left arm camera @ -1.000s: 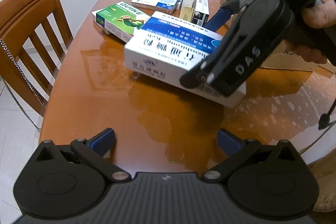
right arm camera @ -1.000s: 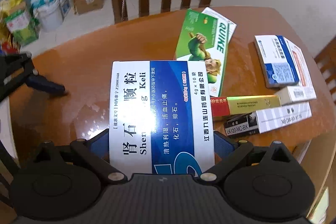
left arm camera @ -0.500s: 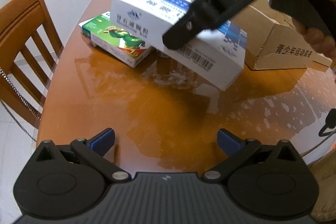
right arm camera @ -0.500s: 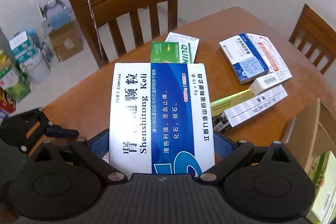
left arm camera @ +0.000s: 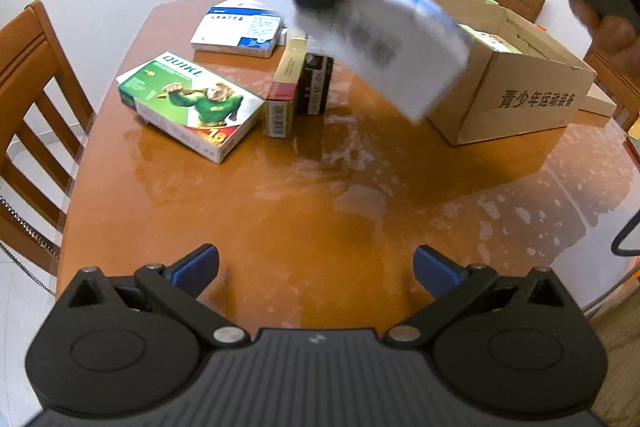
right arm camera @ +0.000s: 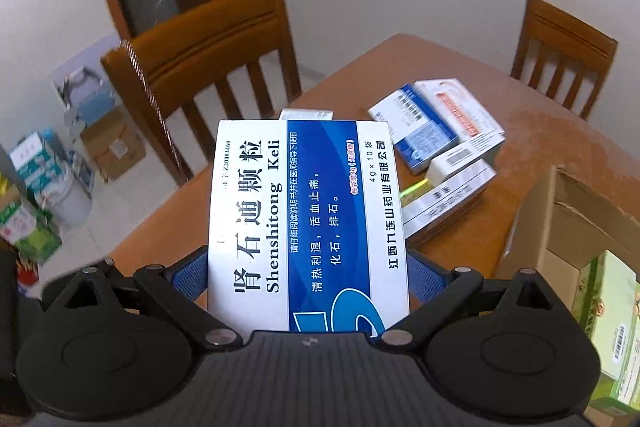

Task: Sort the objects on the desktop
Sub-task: 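Lift the Shenshitong box and carry it to the cardboard box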

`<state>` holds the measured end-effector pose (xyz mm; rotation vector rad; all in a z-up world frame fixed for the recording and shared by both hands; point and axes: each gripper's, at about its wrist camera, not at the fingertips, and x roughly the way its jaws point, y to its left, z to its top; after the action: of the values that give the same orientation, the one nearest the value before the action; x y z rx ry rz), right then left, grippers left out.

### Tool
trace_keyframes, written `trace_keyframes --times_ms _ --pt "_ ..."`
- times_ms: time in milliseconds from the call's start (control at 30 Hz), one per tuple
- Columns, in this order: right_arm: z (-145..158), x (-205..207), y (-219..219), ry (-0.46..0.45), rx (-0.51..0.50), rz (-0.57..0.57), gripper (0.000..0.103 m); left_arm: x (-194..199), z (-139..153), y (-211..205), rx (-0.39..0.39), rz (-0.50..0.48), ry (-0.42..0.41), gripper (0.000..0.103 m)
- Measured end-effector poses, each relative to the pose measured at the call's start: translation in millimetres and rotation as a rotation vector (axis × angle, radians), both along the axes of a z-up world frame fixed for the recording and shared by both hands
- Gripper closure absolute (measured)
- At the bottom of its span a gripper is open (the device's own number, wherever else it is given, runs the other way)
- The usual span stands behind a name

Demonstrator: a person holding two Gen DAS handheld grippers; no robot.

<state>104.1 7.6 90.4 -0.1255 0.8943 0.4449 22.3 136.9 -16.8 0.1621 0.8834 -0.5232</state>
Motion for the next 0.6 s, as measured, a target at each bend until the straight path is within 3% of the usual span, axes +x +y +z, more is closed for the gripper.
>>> trace_keyframes --times_ms 333,600 --pt "49 6 -89 -0.160 0.049 -0.277 0.003 4 5 -20 0.023 -0.060 -0.006 0.000" --pt "44 27 -181 -0.135 0.021 -0.543 0.003 5 5 -24 0.038 -0.066 0.005 0.000"
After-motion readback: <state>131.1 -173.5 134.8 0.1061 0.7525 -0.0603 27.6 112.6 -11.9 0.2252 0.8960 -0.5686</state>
